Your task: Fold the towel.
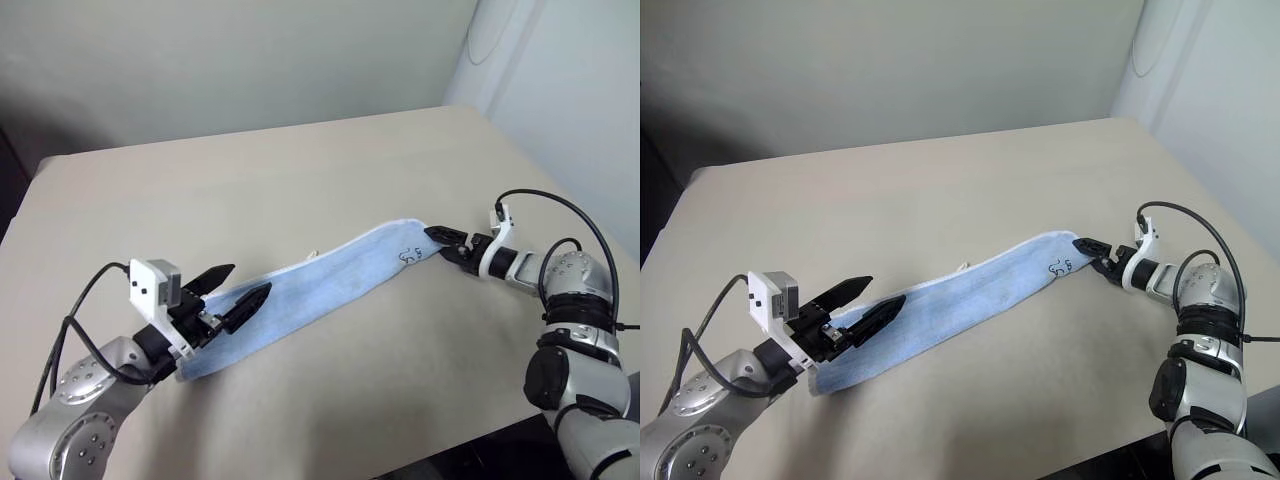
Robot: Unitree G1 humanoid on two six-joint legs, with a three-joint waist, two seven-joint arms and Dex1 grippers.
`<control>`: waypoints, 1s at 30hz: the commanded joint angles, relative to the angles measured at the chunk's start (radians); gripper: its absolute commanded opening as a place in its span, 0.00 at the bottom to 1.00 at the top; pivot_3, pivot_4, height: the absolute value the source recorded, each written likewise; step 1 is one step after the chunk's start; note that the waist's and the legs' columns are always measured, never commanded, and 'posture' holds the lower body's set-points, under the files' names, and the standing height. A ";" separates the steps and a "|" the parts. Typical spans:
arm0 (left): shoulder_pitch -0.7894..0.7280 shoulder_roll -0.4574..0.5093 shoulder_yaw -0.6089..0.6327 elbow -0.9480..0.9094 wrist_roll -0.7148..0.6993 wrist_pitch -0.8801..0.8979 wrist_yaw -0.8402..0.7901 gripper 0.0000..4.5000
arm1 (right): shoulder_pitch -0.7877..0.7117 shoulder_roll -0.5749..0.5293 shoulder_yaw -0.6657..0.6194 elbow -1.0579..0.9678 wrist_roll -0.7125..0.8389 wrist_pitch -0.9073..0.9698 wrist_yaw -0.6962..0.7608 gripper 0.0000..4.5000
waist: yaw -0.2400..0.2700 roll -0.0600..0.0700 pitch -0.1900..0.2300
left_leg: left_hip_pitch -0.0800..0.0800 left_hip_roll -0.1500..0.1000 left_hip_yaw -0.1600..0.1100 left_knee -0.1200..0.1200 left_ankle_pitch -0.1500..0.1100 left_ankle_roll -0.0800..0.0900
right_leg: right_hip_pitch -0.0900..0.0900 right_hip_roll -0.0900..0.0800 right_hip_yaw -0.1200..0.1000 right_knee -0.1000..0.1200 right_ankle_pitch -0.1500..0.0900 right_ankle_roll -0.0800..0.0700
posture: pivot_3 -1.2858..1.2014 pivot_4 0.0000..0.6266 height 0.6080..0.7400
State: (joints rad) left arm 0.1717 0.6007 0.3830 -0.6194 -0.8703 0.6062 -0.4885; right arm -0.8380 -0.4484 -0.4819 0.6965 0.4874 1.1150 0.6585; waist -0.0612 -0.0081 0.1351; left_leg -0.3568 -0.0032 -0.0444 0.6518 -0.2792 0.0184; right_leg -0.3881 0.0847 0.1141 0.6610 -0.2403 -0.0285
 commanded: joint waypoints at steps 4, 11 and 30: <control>0.008 -0.004 0.022 -0.049 -0.009 -0.018 0.015 1.00 | -0.055 0.044 0.053 0.082 0.005 -0.071 0.005 0.99 | -0.001 0.000 0.000 | 0.000 0.000 0.000 0.000 0.000 0.000 | 0.000 0.000 0.000 0.000 0.000 0.000 | 0.52 0.24 1.00; 0.023 -0.004 0.031 -0.059 -0.004 -0.024 0.020 1.00 | -0.063 0.048 0.058 0.130 0.010 -0.110 -0.006 0.79 | 0.000 0.000 0.000 | 0.000 0.000 0.000 -0.001 0.001 -0.002 | -0.001 0.000 0.000 0.000 0.000 0.000 | 0.52 0.24 1.00; 0.007 -0.004 0.013 -0.040 0.009 -0.029 0.014 1.00 | -0.040 -0.168 0.079 0.105 -0.005 -0.195 0.031 0.00 | 0.043 0.001 0.001 | -0.009 -0.001 0.000 0.006 0.000 0.000 | -0.004 -0.002 -0.001 -0.001 0.000 0.002 | 0.52 0.24 1.00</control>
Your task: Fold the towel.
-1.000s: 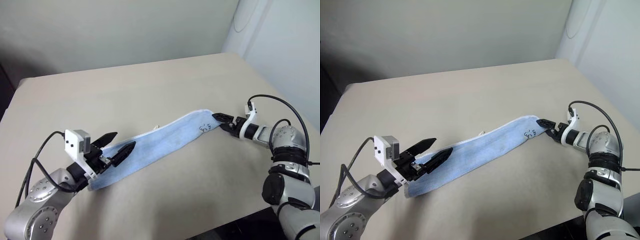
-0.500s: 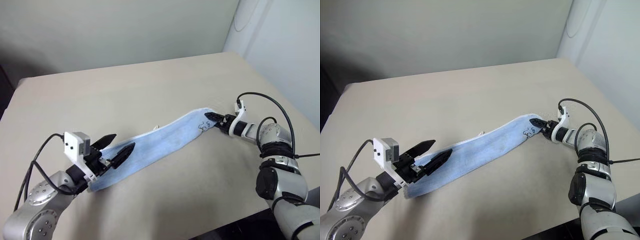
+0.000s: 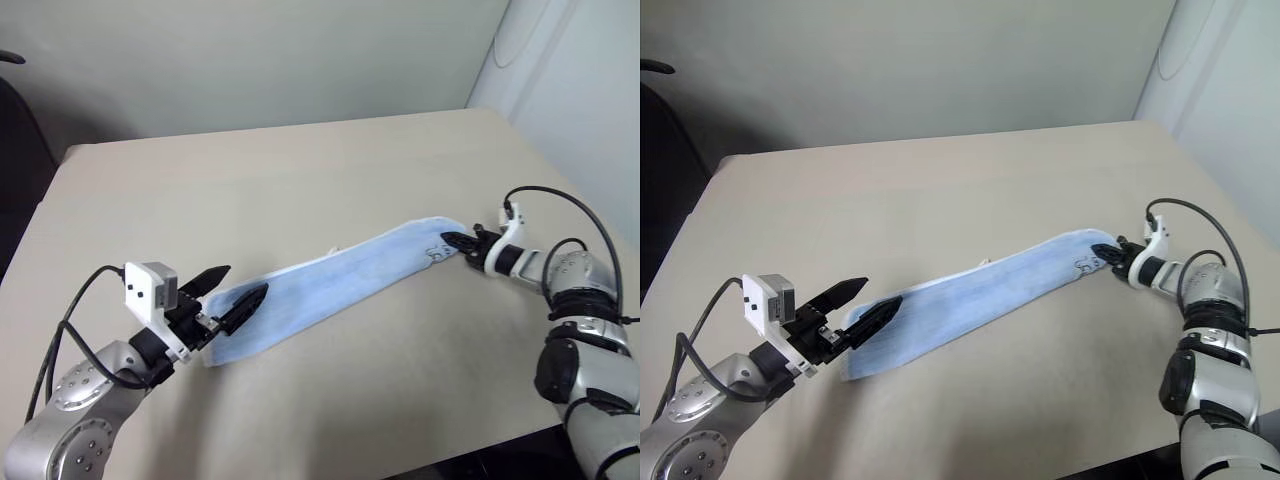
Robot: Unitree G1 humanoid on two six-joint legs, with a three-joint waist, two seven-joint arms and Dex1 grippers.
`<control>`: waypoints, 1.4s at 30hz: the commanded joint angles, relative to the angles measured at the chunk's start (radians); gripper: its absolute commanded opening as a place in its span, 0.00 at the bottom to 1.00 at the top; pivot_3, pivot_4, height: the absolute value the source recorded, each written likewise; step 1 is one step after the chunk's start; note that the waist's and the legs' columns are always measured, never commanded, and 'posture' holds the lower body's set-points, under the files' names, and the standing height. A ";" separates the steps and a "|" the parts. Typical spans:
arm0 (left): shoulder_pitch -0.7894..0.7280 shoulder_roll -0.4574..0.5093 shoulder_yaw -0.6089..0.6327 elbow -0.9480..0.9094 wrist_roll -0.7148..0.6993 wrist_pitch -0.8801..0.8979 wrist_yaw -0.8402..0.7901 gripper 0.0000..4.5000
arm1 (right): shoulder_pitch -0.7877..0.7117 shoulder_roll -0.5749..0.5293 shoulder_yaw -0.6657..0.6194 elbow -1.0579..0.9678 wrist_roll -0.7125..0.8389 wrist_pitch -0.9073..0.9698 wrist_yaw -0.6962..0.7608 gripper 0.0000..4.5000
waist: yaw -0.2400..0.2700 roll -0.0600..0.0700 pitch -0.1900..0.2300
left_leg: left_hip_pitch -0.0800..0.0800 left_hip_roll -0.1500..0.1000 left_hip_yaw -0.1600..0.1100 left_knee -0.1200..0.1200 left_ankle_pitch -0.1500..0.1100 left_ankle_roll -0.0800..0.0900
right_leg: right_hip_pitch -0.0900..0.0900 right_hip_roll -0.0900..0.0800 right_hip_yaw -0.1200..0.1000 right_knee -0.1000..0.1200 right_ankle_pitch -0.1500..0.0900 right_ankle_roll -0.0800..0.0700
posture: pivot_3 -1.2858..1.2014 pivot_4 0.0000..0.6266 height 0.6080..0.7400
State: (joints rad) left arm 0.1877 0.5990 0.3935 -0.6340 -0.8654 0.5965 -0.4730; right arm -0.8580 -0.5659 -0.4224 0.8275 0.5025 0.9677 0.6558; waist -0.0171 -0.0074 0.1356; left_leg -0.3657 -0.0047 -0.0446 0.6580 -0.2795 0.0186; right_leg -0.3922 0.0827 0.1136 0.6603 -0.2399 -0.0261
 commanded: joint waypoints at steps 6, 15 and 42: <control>-0.009 -0.001 0.000 -0.023 0.008 -0.019 -0.001 1.00 | -0.061 -0.142 0.139 0.011 -0.134 -0.211 0.113 0.00 | -0.005 0.002 0.001 | 0.000 0.000 0.000 -0.002 0.000 0.000 | -0.001 0.000 0.000 0.001 0.000 0.000 | 0.52 0.24 1.00; -0.019 0.001 -0.010 -0.020 0.017 -0.017 0.001 1.00 | -0.058 -0.175 0.422 -0.273 -0.295 -0.451 0.348 0.00 | -0.011 0.004 0.002 | 0.000 0.000 0.000 -0.002 0.000 -0.001 | -0.002 0.001 0.000 0.001 0.000 0.000 | 0.52 0.24 1.00; 0.007 -0.065 -0.051 -0.057 0.051 -0.034 0.035 1.00 | 0.129 -0.013 0.824 -0.864 -0.408 -0.375 0.460 0.12 | -0.008 0.003 0.002 | -0.001 0.000 -0.001 0.004 0.002 -0.003 | 0.000 0.000 -0.001 0.000 -0.001 0.002 | 0.52 0.24 1.00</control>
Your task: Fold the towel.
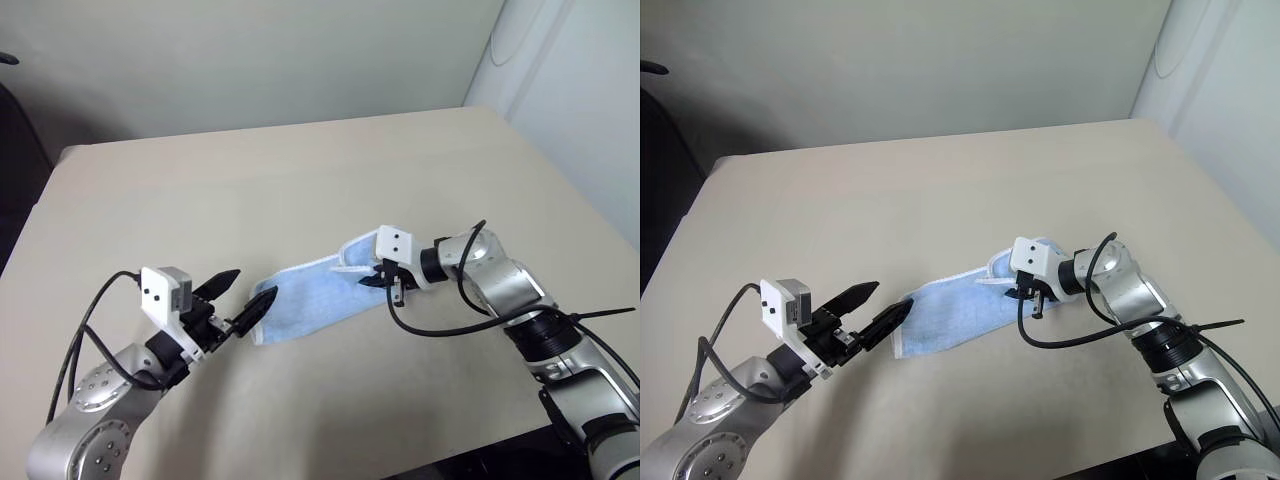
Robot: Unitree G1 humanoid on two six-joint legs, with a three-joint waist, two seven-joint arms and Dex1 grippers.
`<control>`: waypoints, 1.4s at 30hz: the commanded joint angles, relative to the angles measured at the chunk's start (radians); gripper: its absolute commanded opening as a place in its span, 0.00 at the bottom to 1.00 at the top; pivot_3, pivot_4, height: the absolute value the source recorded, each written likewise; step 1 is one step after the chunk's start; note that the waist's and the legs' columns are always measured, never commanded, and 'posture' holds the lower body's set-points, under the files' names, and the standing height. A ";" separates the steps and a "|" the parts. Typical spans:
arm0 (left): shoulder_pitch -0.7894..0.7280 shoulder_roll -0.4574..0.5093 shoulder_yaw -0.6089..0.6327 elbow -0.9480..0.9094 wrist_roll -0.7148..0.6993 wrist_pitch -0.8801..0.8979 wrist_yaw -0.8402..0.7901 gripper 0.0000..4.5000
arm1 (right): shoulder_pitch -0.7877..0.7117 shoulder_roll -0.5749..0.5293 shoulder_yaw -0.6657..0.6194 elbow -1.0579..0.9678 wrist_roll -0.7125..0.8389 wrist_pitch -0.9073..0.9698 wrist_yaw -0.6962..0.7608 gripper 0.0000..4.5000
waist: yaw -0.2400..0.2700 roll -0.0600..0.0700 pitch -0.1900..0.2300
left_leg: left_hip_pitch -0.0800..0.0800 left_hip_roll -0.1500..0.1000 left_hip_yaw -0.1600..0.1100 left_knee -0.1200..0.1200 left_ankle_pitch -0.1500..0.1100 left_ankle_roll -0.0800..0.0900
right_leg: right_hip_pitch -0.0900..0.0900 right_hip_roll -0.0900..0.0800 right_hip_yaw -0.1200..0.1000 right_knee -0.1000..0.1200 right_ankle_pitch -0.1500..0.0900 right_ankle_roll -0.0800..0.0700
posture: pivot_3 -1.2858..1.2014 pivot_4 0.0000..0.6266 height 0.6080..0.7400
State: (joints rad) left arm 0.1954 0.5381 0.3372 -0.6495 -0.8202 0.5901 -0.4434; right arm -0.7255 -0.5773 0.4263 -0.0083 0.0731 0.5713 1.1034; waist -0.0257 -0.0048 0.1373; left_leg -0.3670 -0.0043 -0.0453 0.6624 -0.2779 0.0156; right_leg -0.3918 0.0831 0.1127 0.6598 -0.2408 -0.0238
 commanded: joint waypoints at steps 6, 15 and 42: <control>-0.015 -0.004 0.000 -0.027 0.007 -0.026 0.001 1.00 | 0.005 -0.010 -0.068 -0.067 0.074 0.071 0.026 0.55 | 0.000 0.000 0.000 | 0.000 0.000 0.000 0.000 0.000 0.000 | 0.000 0.000 0.000 0.000 0.000 0.000 | 0.52 0.24 1.00; -0.008 -0.001 0.007 -0.017 0.005 -0.025 -0.016 1.00 | 0.048 -0.117 -0.278 -0.179 0.317 0.191 0.124 0.77 | 0.003 -0.001 0.000 | 0.000 0.000 0.000 0.000 0.000 0.000 | 0.002 0.000 0.000 -0.002 -0.001 0.001 | 0.52 0.24 1.00; 0.168 -0.066 0.225 -0.050 -0.424 0.050 0.158 1.00 | 0.090 0.175 -0.239 0.457 0.138 -0.199 -0.118 0.01 | -0.004 -0.002 -0.001 | 0.008 0.000 -0.001 0.000 -0.001 0.001 | 0.009 0.000 0.001 -0.001 0.000 0.000 | 0.52 0.24 1.00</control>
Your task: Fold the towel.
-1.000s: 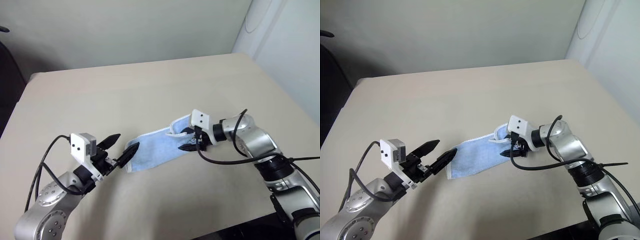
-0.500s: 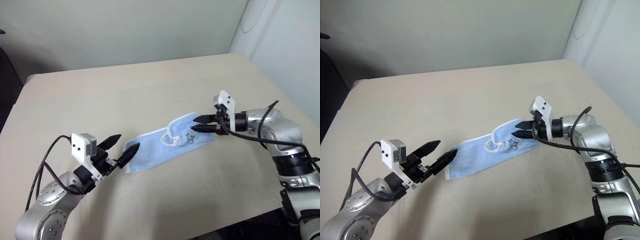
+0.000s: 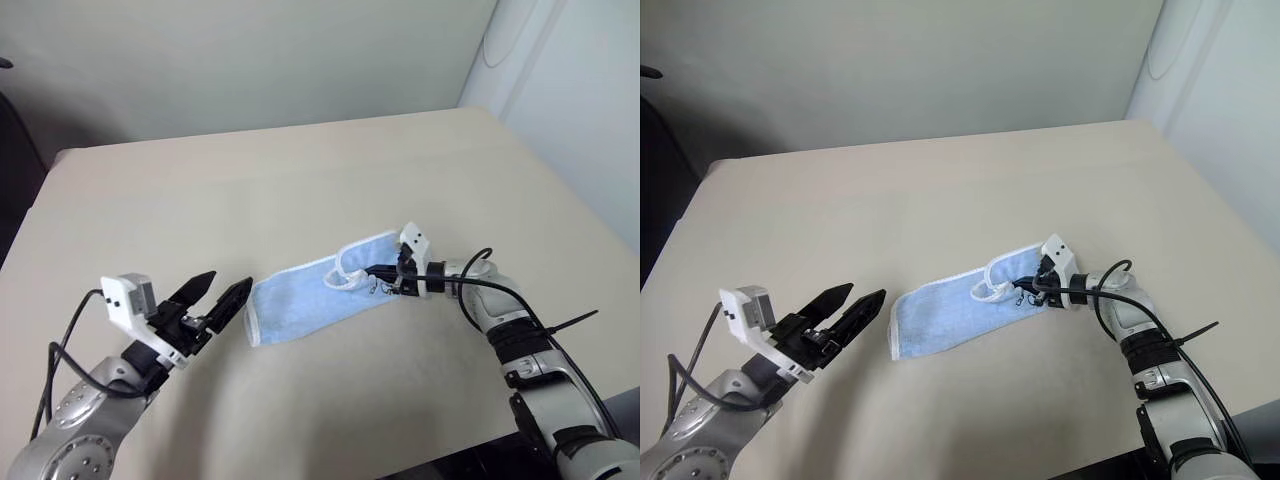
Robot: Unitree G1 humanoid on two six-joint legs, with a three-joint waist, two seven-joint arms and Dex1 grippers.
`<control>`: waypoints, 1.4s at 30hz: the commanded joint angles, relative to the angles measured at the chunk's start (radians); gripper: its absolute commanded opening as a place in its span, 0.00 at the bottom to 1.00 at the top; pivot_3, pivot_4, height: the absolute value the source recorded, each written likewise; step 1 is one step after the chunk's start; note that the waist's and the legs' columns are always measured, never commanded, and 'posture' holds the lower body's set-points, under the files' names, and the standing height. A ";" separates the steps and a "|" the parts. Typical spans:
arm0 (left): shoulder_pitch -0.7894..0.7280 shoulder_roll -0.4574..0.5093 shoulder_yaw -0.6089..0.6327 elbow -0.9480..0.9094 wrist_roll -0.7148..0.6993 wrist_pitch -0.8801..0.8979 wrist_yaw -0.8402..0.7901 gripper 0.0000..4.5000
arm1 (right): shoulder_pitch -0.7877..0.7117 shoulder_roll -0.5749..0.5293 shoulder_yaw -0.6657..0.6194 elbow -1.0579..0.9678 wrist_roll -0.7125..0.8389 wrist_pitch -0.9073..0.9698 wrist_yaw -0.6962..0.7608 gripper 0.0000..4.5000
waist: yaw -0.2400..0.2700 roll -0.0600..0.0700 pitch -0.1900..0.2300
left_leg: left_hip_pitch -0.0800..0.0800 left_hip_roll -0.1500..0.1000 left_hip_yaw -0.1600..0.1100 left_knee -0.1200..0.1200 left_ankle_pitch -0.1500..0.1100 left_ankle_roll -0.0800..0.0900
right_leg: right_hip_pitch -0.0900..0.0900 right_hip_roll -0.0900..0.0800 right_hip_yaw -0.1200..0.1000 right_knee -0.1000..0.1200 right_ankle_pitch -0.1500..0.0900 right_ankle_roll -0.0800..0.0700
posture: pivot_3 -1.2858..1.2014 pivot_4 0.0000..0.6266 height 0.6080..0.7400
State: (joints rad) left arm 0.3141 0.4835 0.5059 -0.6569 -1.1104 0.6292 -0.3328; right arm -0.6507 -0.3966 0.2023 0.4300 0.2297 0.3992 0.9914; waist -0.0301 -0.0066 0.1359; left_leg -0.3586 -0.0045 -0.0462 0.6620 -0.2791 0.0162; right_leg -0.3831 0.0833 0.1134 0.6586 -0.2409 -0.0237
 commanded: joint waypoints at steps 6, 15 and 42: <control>0.238 -0.001 0.089 -0.045 -0.375 0.035 0.092 1.00 | -0.022 -0.022 -0.119 -0.146 0.128 0.040 0.076 0.01 | 0.002 0.002 0.001 | 0.000 0.000 0.000 0.000 0.000 0.000 | 0.004 0.000 0.000 -0.009 0.000 0.000 | 0.52 0.24 1.00; 0.266 0.051 -0.119 -0.050 -0.471 0.098 0.313 1.00 | -0.075 -0.019 -0.202 -0.251 0.220 0.092 0.058 0.01 | 0.005 0.003 0.002 | 0.001 0.000 -0.001 -0.001 0.000 -0.001 | 0.004 0.001 -0.001 -0.010 0.000 0.000 | 0.52 0.24 1.00; -0.015 -0.032 -0.285 0.166 -0.482 0.063 0.611 0.54 | -0.055 -0.009 -0.213 -0.294 0.222 0.118 -0.024 0.00 | 0.021 0.007 0.003 | 0.010 -0.002 -0.002 -0.002 0.001 -0.002 | 0.013 0.000 0.000 -0.012 0.000 -0.001 | 0.52 0.24 1.00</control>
State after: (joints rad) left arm 0.2928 0.4583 0.2172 -0.5124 -1.6163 0.7149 0.2598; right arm -0.6992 -0.3977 0.0157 0.1666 0.4368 0.5298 0.9727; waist -0.0092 0.0000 0.1391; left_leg -0.3500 -0.0062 -0.0478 0.6596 -0.2782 0.0142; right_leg -0.3706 0.0833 0.1132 0.6463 -0.2409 -0.0245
